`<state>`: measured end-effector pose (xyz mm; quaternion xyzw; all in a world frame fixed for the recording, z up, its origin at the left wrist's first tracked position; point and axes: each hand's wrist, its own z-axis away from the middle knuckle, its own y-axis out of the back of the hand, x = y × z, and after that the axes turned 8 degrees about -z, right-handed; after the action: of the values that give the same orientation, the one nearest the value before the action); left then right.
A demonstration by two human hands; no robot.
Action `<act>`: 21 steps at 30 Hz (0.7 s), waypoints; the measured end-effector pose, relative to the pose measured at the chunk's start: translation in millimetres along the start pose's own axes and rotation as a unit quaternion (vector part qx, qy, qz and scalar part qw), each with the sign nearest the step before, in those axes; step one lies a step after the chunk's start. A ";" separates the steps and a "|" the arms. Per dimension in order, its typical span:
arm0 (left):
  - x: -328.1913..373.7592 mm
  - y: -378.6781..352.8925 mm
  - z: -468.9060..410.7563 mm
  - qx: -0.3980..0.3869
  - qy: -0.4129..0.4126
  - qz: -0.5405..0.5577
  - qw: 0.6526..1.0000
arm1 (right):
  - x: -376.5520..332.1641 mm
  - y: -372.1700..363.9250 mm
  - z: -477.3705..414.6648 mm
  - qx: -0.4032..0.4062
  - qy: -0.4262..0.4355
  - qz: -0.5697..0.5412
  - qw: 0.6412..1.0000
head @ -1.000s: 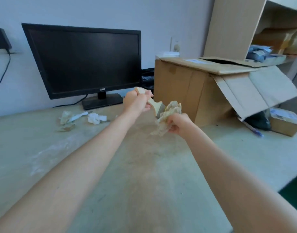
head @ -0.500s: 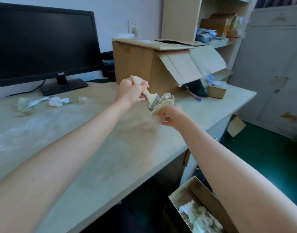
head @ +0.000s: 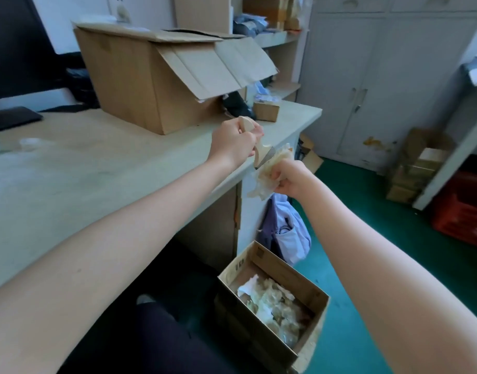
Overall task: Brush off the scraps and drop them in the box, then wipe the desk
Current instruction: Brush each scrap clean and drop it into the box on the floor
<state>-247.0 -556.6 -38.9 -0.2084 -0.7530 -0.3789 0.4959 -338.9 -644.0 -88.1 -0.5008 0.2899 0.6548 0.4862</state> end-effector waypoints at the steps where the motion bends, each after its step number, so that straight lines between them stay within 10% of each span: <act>1: 0.9 -9.8 1.9 -0.005 -0.002 0.001 1.000 | 1.2 10.3 0.4 0.005 0.001 -0.006 1.000; 21: -122.6 -92.7 36.9 -0.056 0.184 -0.023 0.981 | 149.5 57.1 -59.9 -0.012 -0.177 0.110 0.978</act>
<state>-281.0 -578.3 -191.7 -0.1450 -0.6312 -0.4633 0.6049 -373.2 -664.6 -254.3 -0.3480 0.2450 0.7857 0.4488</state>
